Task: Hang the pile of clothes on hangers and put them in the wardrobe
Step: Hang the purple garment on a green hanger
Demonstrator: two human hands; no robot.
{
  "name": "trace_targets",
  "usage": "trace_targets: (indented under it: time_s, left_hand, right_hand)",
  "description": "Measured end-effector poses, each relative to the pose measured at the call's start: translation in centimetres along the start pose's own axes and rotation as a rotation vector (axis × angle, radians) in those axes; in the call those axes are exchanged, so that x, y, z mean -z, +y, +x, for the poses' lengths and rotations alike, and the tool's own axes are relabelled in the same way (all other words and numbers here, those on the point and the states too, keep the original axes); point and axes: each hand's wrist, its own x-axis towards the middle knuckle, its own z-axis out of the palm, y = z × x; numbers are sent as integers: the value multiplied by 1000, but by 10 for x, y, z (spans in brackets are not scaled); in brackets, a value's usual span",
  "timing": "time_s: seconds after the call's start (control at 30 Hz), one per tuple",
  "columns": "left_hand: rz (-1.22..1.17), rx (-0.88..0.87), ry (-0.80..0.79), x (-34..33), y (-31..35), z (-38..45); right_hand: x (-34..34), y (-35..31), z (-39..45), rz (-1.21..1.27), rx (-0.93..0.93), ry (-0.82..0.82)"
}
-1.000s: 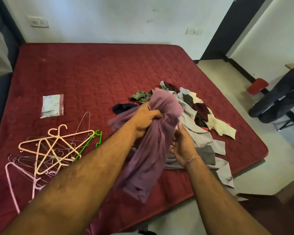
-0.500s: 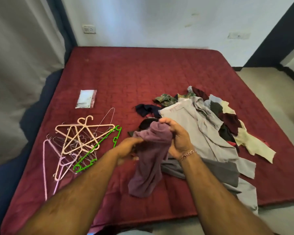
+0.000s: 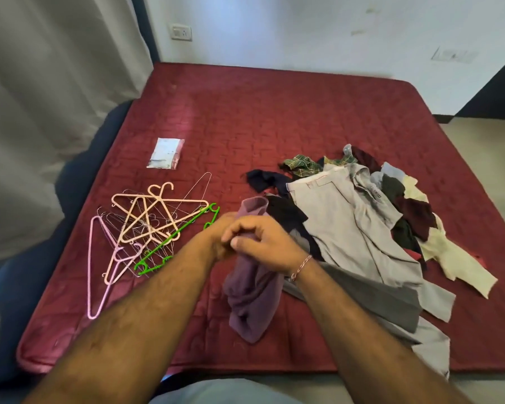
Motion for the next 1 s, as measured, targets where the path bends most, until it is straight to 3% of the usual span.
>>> trace_targets:
  time_s: [0.1,0.2,0.27,0.33,0.43,0.53,0.6,0.67,0.8,0.93,1.0]
  left_hand:
    - [-226,-45,108,7,1,5]
    - [-344,-101,209,18,3,-1]
    - [-443,-103,187,30,0,-7]
    - [-503,-111,111,47,0,-18]
    - [-554,-119,5,79,0,-29]
    - [-553,-83,-74,100,4,-43]
    - [-519,-60,-141,114,9,-52]
    - [-455,-66,-53,128,19,-61]
    - [21,-185,417,200,31,-48]
    - [445,-284,707,265,26,-29]
    - [439,-401,624,270,28,-31]
  right_hand:
    - [-8,22,-9,90,-42,11]
    - [-7,42,-15,270,-100,252]
    - [-6,57,-14,335,-152,426]
    - [-3,75,-8,101,-195,526]
    - [-10,86,10,-279,-280,396]
    - [-31,77,36,-241,-357,280]
    - [-45,70,54,-146,-347,261]
    - [-55,69,68,-117,-369,305]
    - [-71,63,91,94,-510,433]
    - [-94,32,114,322,-610,496]
    - [-107,22,128,459,-608,555]
